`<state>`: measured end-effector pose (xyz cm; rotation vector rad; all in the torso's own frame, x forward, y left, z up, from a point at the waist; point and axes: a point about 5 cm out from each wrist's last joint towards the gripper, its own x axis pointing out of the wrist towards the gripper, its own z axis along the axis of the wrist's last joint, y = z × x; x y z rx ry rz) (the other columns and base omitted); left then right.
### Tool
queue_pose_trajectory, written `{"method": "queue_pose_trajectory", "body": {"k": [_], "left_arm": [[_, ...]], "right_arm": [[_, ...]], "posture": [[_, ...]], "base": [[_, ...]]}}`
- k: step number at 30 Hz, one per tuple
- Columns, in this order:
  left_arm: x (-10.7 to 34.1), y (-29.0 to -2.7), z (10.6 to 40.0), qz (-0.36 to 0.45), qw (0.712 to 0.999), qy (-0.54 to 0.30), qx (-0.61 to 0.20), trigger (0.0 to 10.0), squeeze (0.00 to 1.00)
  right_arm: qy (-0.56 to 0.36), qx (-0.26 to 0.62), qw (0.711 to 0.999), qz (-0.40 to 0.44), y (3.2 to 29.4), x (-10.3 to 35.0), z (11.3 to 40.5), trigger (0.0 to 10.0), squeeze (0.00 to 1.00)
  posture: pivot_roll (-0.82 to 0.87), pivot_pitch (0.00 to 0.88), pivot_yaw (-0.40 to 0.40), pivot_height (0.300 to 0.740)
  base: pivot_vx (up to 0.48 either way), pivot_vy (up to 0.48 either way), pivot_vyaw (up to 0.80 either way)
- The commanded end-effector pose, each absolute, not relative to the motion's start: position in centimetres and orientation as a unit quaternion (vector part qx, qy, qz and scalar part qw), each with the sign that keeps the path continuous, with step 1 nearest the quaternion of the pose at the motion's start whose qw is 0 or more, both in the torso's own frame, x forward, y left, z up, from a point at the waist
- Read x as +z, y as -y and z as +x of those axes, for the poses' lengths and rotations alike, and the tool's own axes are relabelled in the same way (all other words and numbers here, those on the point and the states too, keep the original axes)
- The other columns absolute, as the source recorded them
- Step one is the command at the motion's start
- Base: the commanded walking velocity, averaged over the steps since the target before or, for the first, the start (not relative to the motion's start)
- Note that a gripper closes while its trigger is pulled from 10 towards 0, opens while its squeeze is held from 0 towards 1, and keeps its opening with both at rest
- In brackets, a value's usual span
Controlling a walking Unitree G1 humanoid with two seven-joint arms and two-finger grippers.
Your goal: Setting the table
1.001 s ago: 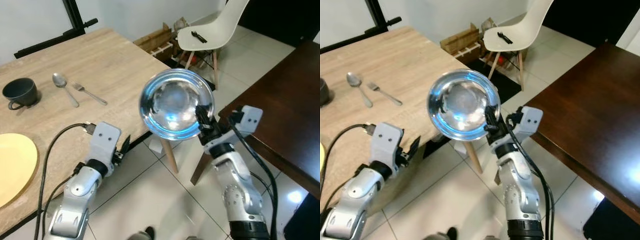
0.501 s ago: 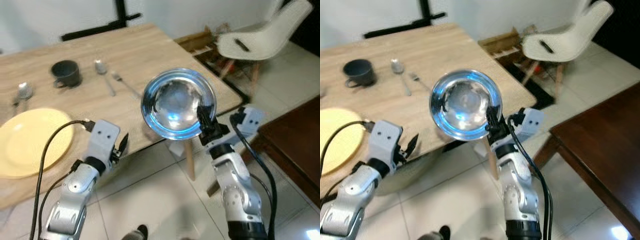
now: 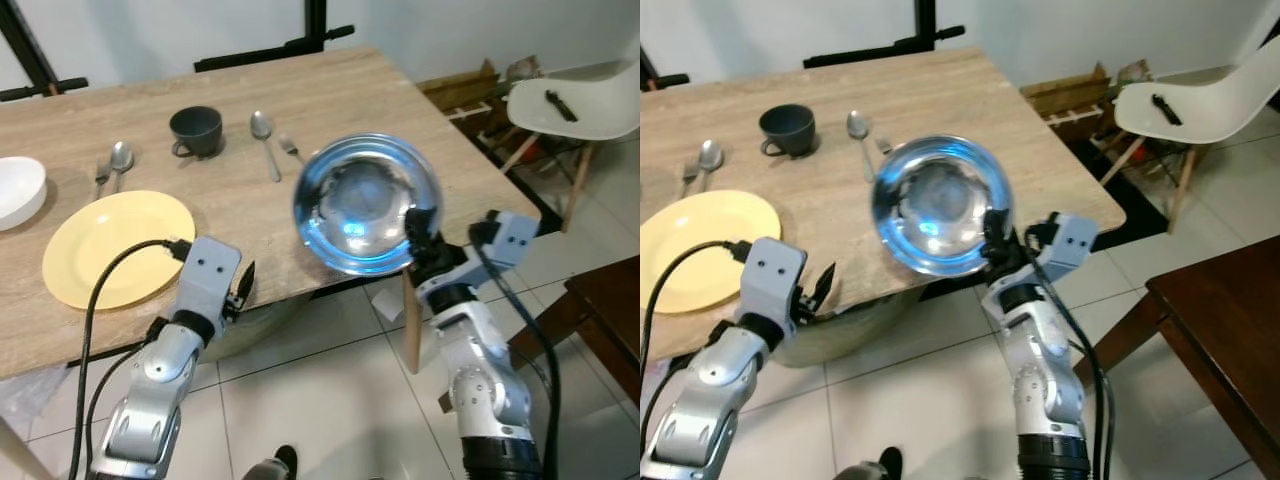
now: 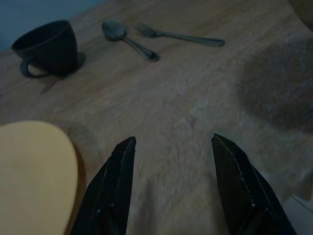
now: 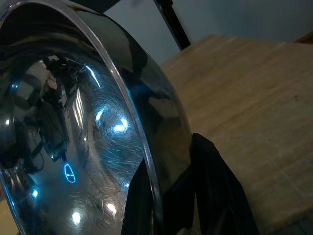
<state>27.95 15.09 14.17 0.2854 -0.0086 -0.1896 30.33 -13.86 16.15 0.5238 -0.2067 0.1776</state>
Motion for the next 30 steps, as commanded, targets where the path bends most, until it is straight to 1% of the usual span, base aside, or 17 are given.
{"method": "queue_pose_trajectory", "body": {"k": [1, 13, 20, 21, 30], "left_arm": [[13.74, -15.23, 27.98, 0.146, 0.985, -0.004, -0.091, 10.0, 0.0], [13.75, -15.34, 27.98, 0.151, 0.985, -0.001, -0.085, 10.0, 0.0], [13.7, -15.32, 27.97, 0.152, 0.985, 0.0, -0.083, 10.0, 0.0], [13.66, -15.32, 27.96, 0.15, 0.985, -0.002, -0.082, 10.0, 0.0], [13.94, -14.88, 27.67, 0.143, 0.984, 0.011, -0.102, 10.0, 0.0]], "right_arm": [[0.111, 0.095, 0.953, 0.266, 13.55, 16.57, 30.47, 10.0, 0.0], [0.117, 0.118, 0.95, 0.265, 13.13, 16.84, 30.41, 10.0, 0.0], [0.12, 0.12, 0.949, 0.267, 13.21, 16.97, 30.4, 10.0, 0.0], [0.116, 0.115, 0.948, 0.274, 13.32, 16.87, 30.4, 10.0, 0.0], [0.117, 0.099, 0.948, 0.279, 14.11, 16.81, 30.59, 10.0, 0.0]], "posture": [[-0.02, 0.023, 0.062, 0.74], [-0.02, 0.018, 0.061, 0.74], [-0.02, 0.021, 0.062, 0.74], [-0.02, 0.021, 0.062, 0.74], [-0.02, 0.024, 0.063, 0.74]], "base": [[0.48, 0.0, 0.0], [0.48, 0.0, 0.0], [0.476, 0.0, 0.78], [0.0, 0.0, 0.78], [0.0, 0.0, 0.0]]}}
